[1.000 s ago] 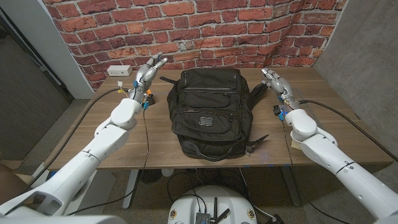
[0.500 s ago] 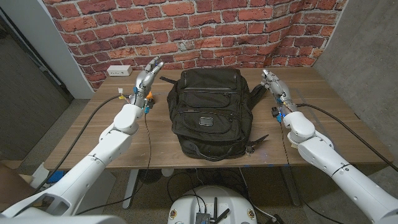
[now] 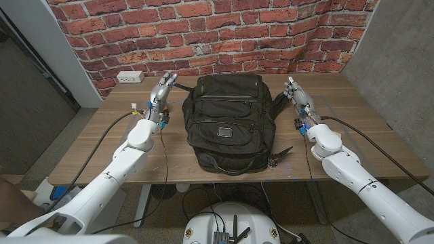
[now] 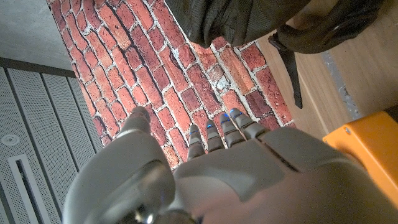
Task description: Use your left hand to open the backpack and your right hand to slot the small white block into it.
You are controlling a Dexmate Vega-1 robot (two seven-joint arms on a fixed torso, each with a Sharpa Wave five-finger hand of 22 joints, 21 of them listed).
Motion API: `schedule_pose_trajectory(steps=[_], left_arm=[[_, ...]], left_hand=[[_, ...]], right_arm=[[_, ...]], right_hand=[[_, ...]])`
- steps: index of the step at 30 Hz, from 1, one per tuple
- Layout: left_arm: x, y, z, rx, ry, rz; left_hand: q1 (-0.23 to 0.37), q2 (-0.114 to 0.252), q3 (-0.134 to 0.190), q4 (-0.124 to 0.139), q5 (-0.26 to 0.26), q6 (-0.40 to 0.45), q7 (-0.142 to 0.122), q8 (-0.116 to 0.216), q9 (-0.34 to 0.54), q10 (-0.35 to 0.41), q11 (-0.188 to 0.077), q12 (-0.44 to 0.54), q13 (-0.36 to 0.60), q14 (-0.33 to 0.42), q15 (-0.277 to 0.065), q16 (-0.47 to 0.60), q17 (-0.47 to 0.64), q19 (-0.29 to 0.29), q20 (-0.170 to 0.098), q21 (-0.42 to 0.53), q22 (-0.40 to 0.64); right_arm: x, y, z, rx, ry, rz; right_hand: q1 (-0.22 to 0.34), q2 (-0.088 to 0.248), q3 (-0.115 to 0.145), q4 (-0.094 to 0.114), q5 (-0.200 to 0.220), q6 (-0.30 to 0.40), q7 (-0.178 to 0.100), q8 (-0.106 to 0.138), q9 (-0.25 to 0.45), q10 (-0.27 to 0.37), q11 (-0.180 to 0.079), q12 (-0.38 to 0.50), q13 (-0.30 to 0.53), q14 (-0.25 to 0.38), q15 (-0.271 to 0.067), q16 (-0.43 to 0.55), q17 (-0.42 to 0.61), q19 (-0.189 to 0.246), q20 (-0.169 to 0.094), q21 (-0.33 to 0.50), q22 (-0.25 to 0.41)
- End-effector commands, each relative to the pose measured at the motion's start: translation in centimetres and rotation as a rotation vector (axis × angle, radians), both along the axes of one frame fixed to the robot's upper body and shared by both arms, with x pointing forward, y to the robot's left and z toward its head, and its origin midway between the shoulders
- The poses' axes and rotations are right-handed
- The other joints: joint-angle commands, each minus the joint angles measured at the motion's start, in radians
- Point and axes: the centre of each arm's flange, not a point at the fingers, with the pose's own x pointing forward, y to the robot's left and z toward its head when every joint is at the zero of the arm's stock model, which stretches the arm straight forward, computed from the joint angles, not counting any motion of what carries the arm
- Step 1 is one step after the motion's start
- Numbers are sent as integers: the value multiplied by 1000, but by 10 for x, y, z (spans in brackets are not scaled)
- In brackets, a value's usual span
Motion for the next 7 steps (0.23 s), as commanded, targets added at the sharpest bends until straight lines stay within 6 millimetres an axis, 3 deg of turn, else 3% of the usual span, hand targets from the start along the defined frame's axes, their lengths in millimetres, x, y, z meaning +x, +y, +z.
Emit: schedule_pose_trajectory(steps=[1,7], left_arm=[[11,-4,-26,-31,64,-27],[15,-6,-35,-60,81,-41]], left_hand=[[-16,3,2,2,4,-7,4,4,1,-16,-6,-6,1,-19,-5,-4,2,-8,-92,2,3],[-23,7,4,1,5,-7,14,7,0,-20,-17,-4,0,-25,-13,-2,1,-8,-109,3,3]], right_arm=[[7,5,-9,67,1,64],[14,6,-15,99,2,79]], right_hand=[[-8,0,5,5,4,-13,3,3,2,-23,1,-4,1,-16,3,0,-2,-2,-5,9,-1],[-15,0,7,7,5,-15,32,7,2,-36,-1,-1,0,-22,-8,4,-7,7,-19,15,-1]])
